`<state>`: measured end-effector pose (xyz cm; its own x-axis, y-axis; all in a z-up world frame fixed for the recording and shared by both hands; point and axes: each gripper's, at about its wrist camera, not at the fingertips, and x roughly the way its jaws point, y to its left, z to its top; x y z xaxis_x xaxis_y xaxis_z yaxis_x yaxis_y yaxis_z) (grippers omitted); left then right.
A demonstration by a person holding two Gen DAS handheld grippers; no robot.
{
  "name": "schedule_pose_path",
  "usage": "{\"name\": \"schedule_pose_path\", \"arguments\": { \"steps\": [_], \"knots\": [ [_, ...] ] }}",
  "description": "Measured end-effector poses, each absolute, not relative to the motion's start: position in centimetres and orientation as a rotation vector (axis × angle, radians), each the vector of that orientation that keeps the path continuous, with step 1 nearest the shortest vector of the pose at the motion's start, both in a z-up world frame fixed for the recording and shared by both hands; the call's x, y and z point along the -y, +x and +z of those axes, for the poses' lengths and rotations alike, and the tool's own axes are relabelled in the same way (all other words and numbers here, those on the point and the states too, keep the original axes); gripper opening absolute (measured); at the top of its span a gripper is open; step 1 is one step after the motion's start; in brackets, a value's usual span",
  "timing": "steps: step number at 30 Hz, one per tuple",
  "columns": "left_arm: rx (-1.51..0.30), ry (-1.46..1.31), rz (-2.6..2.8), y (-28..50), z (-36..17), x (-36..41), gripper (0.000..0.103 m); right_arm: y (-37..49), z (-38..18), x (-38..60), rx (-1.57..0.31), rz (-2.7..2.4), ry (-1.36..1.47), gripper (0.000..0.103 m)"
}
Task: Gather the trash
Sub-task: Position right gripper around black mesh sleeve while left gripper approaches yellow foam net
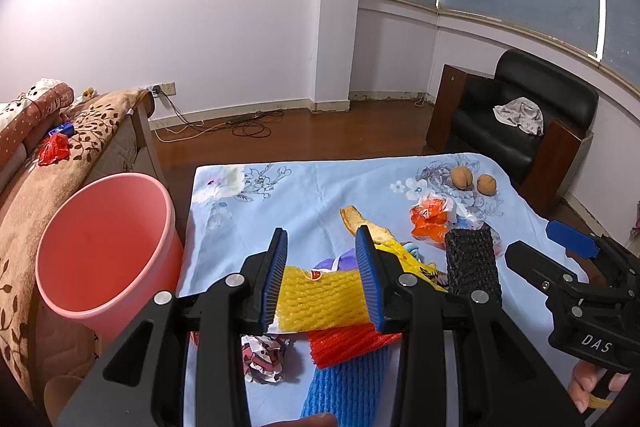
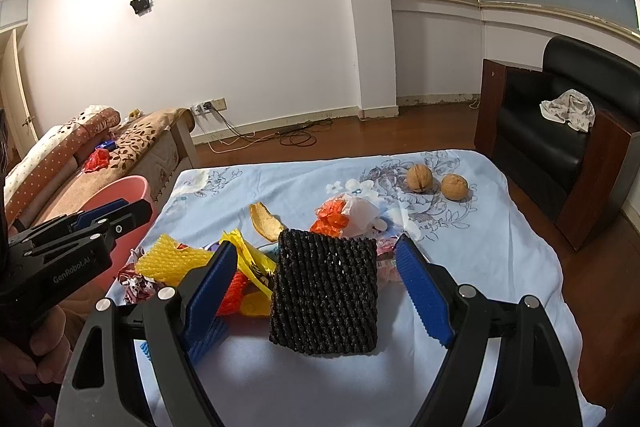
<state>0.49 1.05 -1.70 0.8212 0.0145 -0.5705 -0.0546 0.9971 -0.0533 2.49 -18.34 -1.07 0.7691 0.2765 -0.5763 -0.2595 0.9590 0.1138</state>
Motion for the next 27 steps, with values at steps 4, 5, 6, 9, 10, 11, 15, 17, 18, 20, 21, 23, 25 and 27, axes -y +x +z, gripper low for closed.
{"name": "schedule_pose_path", "arguments": {
  "steps": [4, 5, 6, 9, 10, 11, 15, 17, 18, 20, 21, 23, 25, 27],
  "knots": [
    [-0.607, -0.068, 0.037, 0.48, -1.71, -1.03, 0.036, 2.45, -1.25, 18.39, -0.631, 0.291, 0.029, 0.080],
    [-0.607, -0.068, 0.037, 0.50, -1.71, -1.03, 0.036, 2.44, -1.30, 18.39, -0.631, 0.291, 0.028, 0.080],
    [-0.607, -0.068, 0.037, 0.51, -1.70, -1.02, 0.036, 2.45, -1.28, 18.40, -0.631, 0.291, 0.028, 0.080],
    [-0.607, -0.068, 0.037, 0.52, -1.70, -1.02, 0.036, 2.48, -1.26, 18.40, -0.631, 0.291, 0.028, 0.080],
    [-0.608, -0.067, 0.037, 0.51, -1.71, -1.01, 0.036, 2.49, -1.26, 18.41, -0.632, 0.291, 0.029, 0.080],
    [-0.608, -0.067, 0.037, 0.49, -1.75, -1.03, 0.036, 2.48, -1.32, 18.42, -0.632, 0.291, 0.029, 0.080],
    [-0.610, -0.067, 0.037, 0.17, -2.06, -1.07, 0.036, 2.54, -1.25, 18.40, -0.632, 0.291, 0.028, 0.080],
    [-0.610, -0.068, 0.037, 0.32, -1.99, -1.05, 0.036, 2.55, -1.25, 18.41, -0.633, 0.291, 0.029, 0.080],
    [-0.610, -0.067, 0.037, 0.33, -1.99, -1.05, 0.036, 2.53, -1.27, 18.43, -0.633, 0.291, 0.030, 0.080],
    [-0.611, -0.068, 0.036, 0.27, -2.01, -1.07, 0.036, 2.41, -1.47, 18.53, -0.633, 0.290, 0.031, 0.080],
    [-0.611, -0.068, 0.037, 0.36, -1.96, -1.05, 0.036, 2.45, -1.42, 18.52, -0.634, 0.291, 0.030, 0.080],
    [-0.612, -0.068, 0.037, 0.30, -2.08, -1.04, 0.036, 2.49, -1.37, 18.51, -0.634, 0.291, 0.030, 0.080],
    [-0.612, -0.068, 0.037, 0.28, -2.10, -1.05, 0.036, 2.48, -1.46, 18.54, -0.635, 0.290, 0.031, 0.080],
    [-0.613, -0.067, 0.037, 0.34, -2.06, -1.03, 0.036, 2.54, -1.77, 18.60, -0.638, 0.288, 0.033, 0.080]
  ]
}}
